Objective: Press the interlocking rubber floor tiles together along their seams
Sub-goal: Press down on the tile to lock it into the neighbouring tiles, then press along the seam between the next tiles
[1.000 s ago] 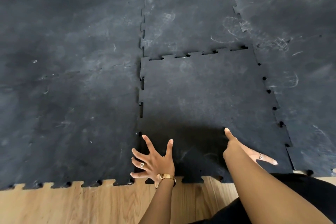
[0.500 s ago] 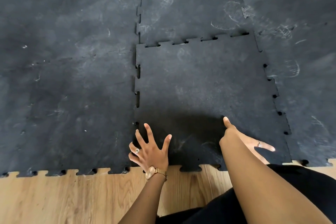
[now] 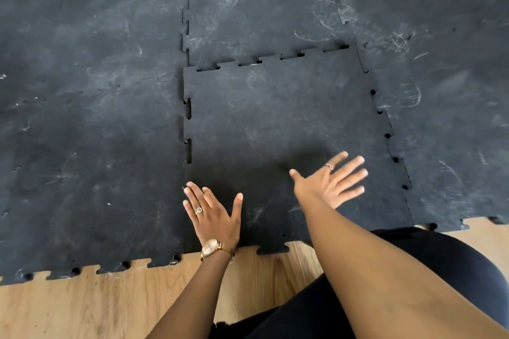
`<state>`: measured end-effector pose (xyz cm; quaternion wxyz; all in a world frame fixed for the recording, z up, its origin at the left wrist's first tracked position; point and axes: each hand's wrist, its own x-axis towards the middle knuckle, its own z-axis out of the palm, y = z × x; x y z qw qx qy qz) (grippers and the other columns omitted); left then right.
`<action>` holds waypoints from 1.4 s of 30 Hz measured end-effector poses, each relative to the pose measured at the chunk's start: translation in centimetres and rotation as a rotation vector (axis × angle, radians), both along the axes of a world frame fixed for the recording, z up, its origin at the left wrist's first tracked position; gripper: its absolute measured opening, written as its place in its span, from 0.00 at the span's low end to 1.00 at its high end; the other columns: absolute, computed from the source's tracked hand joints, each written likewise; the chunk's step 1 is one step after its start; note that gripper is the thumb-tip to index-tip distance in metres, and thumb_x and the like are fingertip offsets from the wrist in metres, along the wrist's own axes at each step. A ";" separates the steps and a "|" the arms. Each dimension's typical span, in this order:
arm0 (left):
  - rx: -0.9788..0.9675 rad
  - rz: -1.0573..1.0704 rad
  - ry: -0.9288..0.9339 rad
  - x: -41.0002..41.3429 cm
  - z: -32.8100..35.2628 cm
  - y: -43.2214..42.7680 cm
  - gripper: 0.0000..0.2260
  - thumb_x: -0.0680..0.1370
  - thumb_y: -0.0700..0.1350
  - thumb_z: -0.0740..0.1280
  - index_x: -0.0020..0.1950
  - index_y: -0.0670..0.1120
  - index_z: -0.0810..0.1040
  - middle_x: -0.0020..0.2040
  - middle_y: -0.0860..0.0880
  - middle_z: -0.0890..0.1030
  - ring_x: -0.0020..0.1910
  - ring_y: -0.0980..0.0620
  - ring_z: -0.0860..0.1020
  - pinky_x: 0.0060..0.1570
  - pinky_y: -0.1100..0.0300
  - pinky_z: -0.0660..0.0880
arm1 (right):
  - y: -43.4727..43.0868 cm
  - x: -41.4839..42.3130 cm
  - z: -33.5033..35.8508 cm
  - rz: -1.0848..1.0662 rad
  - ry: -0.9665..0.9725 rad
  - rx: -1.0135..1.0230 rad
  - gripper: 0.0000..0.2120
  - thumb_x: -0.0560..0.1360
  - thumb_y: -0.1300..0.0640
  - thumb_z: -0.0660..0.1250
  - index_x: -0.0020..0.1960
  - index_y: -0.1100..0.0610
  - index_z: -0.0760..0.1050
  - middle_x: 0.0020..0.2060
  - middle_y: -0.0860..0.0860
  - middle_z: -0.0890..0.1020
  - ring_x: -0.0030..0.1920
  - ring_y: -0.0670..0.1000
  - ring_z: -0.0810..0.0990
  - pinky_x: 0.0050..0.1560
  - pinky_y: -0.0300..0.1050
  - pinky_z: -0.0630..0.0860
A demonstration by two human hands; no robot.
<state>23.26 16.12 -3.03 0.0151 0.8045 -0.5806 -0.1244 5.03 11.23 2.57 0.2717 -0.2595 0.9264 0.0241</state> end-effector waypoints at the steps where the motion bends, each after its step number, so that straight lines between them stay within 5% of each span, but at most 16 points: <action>1: -0.014 0.001 0.013 0.1 -0.1 -0.7 0.43 0.75 0.69 0.44 0.76 0.37 0.58 0.78 0.35 0.49 0.78 0.38 0.45 0.75 0.46 0.41 | 0.0 -0.5 -0.8 0.059 0.015 -0.021 0.60 0.69 0.30 0.66 0.79 0.58 0.32 0.77 0.60 0.32 0.77 0.64 0.33 0.75 0.64 0.39; 6: -0.063 -0.106 0.098 -2.7 -0.2 -3.7 0.35 0.80 0.57 0.59 0.79 0.41 0.50 0.78 0.34 0.46 0.78 0.37 0.43 0.76 0.45 0.41 | 0.8 -3.1 -1.9 -0.130 -0.027 -0.054 0.73 0.55 0.23 0.70 0.79 0.59 0.32 0.77 0.62 0.34 0.78 0.63 0.34 0.76 0.63 0.40; 12: -0.072 -0.717 0.208 -13.0 -0.3 -7.7 0.29 0.82 0.53 0.58 0.78 0.42 0.54 0.79 0.39 0.48 0.78 0.41 0.44 0.76 0.48 0.41 | 3.3 -5.7 -2.3 -0.255 0.086 -0.130 0.49 0.75 0.29 0.51 0.79 0.61 0.35 0.79 0.59 0.39 0.79 0.58 0.38 0.77 0.61 0.42; 16: -0.084 -0.927 0.112 -19.9 -0.7 -12.0 0.29 0.82 0.54 0.55 0.79 0.42 0.52 0.79 0.38 0.49 0.78 0.38 0.47 0.76 0.46 0.43 | 5.3 -9.1 -2.9 -0.148 0.088 -0.113 0.52 0.74 0.27 0.52 0.79 0.61 0.34 0.79 0.57 0.38 0.80 0.56 0.38 0.78 0.57 0.43; 20: -0.087 -1.000 0.057 -23.6 -1.5 -14.2 0.28 0.83 0.55 0.50 0.79 0.42 0.51 0.79 0.38 0.51 0.78 0.39 0.49 0.76 0.44 0.46 | 5.2 -10.2 -2.8 -0.049 0.062 -0.118 0.54 0.72 0.28 0.58 0.79 0.62 0.36 0.79 0.54 0.37 0.80 0.58 0.40 0.77 0.60 0.49; 31: -0.142 -0.975 0.003 -23.9 -2.3 -14.5 0.30 0.80 0.56 0.48 0.79 0.44 0.51 0.79 0.40 0.52 0.78 0.40 0.51 0.75 0.41 0.48 | 3.2 -12.0 -2.5 0.089 0.043 -0.016 0.42 0.70 0.31 0.64 0.69 0.64 0.71 0.80 0.59 0.45 0.79 0.65 0.45 0.78 0.58 0.46; 36: -0.143 -0.991 0.008 -23.6 -2.2 -14.6 0.30 0.81 0.58 0.44 0.79 0.44 0.51 0.79 0.40 0.52 0.78 0.41 0.51 0.75 0.40 0.49 | 3.8 -11.6 -3.2 0.004 -0.007 -0.137 0.42 0.70 0.34 0.67 0.70 0.64 0.70 0.80 0.53 0.43 0.79 0.62 0.40 0.80 0.56 0.47; 39: -0.057 -0.966 0.031 -24.1 -1.9 -14.6 0.37 0.77 0.68 0.44 0.80 0.45 0.47 0.79 0.40 0.48 0.78 0.41 0.46 0.75 0.39 0.43 | 4.4 -11.6 -3.5 -0.023 -0.008 -0.194 0.43 0.69 0.34 0.67 0.72 0.64 0.68 0.80 0.50 0.42 0.79 0.60 0.39 0.80 0.54 0.47; 42: 0.044 -0.992 0.070 -26.4 -0.9 -14.7 0.48 0.69 0.77 0.49 0.79 0.47 0.44 0.79 0.38 0.44 0.78 0.38 0.41 0.72 0.38 0.37 | 4.6 -10.9 -3.2 -0.059 0.021 -0.209 0.49 0.71 0.34 0.66 0.78 0.65 0.55 0.79 0.55 0.39 0.80 0.58 0.39 0.80 0.52 0.43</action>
